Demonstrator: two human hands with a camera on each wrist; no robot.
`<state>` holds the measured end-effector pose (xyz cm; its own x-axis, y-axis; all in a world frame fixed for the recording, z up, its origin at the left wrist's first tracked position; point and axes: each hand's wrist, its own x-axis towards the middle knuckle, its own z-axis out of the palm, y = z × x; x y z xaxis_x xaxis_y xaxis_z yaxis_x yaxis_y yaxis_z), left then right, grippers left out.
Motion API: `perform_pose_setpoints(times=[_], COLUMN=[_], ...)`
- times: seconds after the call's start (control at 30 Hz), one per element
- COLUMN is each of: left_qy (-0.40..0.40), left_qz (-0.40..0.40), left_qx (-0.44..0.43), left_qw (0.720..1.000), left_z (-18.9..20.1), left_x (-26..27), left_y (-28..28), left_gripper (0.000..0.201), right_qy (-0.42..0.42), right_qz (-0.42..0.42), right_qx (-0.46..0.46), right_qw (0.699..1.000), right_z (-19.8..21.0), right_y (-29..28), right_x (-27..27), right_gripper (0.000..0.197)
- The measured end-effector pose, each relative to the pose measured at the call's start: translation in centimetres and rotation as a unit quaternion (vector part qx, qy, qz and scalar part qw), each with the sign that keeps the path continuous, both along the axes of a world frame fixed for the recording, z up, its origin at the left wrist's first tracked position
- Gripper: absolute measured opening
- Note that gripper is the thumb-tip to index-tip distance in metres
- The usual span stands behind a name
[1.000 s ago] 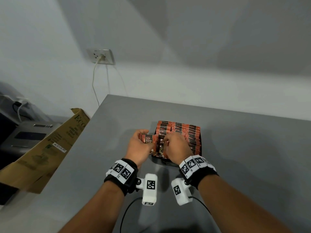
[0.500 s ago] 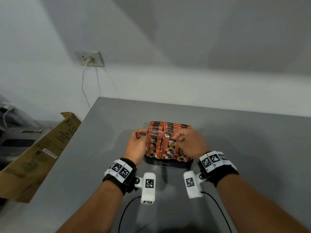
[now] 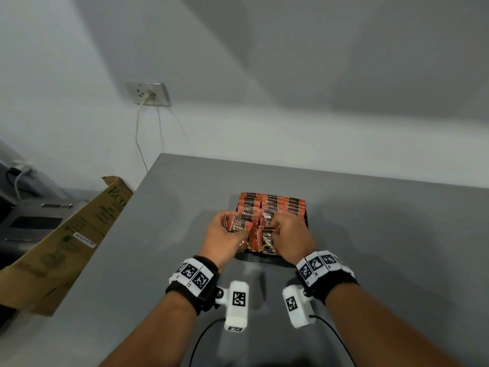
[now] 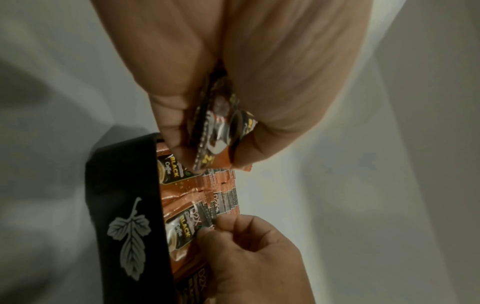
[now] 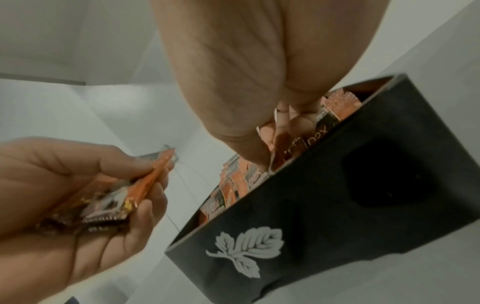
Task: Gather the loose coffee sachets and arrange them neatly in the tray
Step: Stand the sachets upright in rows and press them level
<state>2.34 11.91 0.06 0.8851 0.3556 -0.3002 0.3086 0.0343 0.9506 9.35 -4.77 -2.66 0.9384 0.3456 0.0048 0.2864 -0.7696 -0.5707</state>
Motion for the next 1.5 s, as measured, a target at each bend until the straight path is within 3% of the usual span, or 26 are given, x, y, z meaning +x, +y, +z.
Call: perform_pose_setpoints(times=[0.07,0.17,0.23,0.3,0.4,0.43,0.57,0.7,0.8,0.93,1.03,1.1,1.23,1.33,1.5], left_qy=[-0.002,-0.007,-0.013,-0.009,0.01,0.015,0.03,0.022,0.004,-0.011,-0.032,-0.044,-0.037,-0.033,-0.029], left_qz=[-0.023,-0.062,-0.081,-0.078,-0.015,0.003,0.007,-0.003,-0.008,-0.071,-0.099,-0.118,-0.186,-0.181,-0.171], left_qx=[-0.002,-0.014,-0.016,-0.037,-0.074,-0.084,-0.083,-0.053,0.003,0.086,0.158,0.218,0.306,0.364,0.49], left_qw=[1.0,0.998,0.997,0.996,0.997,0.996,0.996,0.998,1.0,0.994,0.982,0.968,0.933,0.913,0.855], left_z=[0.1,0.4,0.7,1.0,1.6,1.7,1.3,1.1,0.4,0.4,0.1,-0.1,-1.0,-2.4,-3.7], left_x=[0.0,0.1,0.4,0.9,1.4,1.5,1.4,1.2,1.0,0.7,1.3,1.9,2.5,2.7,2.5], left_y=[-0.2,-1.3,-2.1,-2.6,-2.2,-2.0,-1.4,-1.3,-0.9,-0.5,-0.3,-0.1,-0.1,0.4,0.6], left_gripper=[0.049,0.057,0.059,0.053,0.018,0.015,0.027,0.029,0.028,0.043,0.03,0.019,0.018,0.018,0.008], right_qy=[0.006,0.133,0.145,0.114,0.101,0.097,0.107,0.1,0.075,0.012,0.003,0.005,-0.02,-0.028,-0.045], right_qz=[-0.007,0.005,0.008,-0.008,-0.058,-0.07,-0.03,-0.021,-0.038,-0.024,-0.041,-0.057,-0.044,-0.036,-0.024], right_qx=[0.057,0.202,0.232,0.217,0.196,0.175,0.034,-0.023,-0.027,-0.019,0.001,0.008,0.005,0.001,-0.002], right_qw=[0.998,0.97,0.962,0.969,0.974,0.977,0.993,0.995,0.996,0.999,0.999,0.998,0.999,0.999,0.999], right_z=[1.1,3.9,5.4,6.5,6.5,6.1,3.1,1.3,0.3,-0.7,-0.9,-0.7,-0.2,-0.1,-0.6], right_y=[-0.4,-0.7,-1.0,-2.2,-5.3,-6.2,-6.8,-6.1,-5.8,-5.6,-5.7,-5.9,-6.0,-6.1,-6.4], right_x=[-0.2,-1.3,-1.9,-1.4,0.6,1.2,1.3,0.6,0.0,-0.8,-1.2,-1.4,-1.9,-2.5,-3.1], right_gripper=[0.012,0.014,0.013,0.012,0.012,0.014,0.02,0.015,0.013,0.006,0.017,0.025,0.024,0.019,0.013])
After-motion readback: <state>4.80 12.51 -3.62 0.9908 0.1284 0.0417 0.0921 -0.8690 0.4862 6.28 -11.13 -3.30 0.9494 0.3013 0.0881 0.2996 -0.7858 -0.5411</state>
